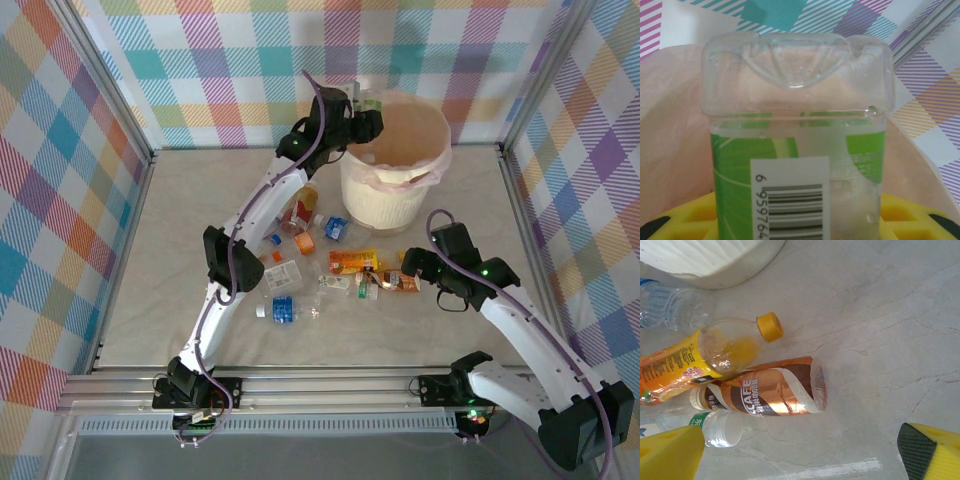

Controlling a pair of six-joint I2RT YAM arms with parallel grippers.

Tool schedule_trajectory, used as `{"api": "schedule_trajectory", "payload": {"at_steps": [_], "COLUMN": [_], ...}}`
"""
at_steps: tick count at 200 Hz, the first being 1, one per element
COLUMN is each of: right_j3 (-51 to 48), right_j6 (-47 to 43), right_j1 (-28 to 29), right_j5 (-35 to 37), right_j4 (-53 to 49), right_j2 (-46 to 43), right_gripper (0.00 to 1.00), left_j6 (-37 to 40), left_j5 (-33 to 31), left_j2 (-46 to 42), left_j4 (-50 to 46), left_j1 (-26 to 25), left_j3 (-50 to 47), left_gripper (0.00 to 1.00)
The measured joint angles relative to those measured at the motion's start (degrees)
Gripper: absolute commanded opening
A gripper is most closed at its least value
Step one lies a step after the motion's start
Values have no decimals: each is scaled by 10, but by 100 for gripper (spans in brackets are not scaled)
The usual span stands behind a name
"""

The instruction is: Put the plastic bottles in the bin

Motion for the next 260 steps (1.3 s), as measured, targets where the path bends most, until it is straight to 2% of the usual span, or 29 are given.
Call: {"api": "schedule_trajectory", "payload": {"at_steps": [32, 61, 109, 164, 206, 260], "right_j3": [-3, -4, -6, -6, -6, -6], "right_j6": [0, 0, -1, -14, -44, -66], "right_j1": [0, 0, 0, 0, 0, 14], "right_j5": [0, 0, 0, -14, -52, -102], "right_j4": [5, 9, 13, 23, 29, 50], "right_j2": [11, 14, 14, 21, 61, 68], "right_gripper": [100, 100, 100, 100, 100, 100], "left_j6": [-1, -5, -11, -15, -14, 10], "left_j5": [5, 8, 8, 9, 12, 4], "left_j2": [2, 2, 7, 9, 3, -78], "left_j4": [7, 17, 30, 27, 12, -69], "left_j1": [0, 1, 2, 6, 7, 9], "left_j3": [2, 5, 14, 22, 22, 22], "left_gripper": [62, 80, 97, 100, 100, 100]}}
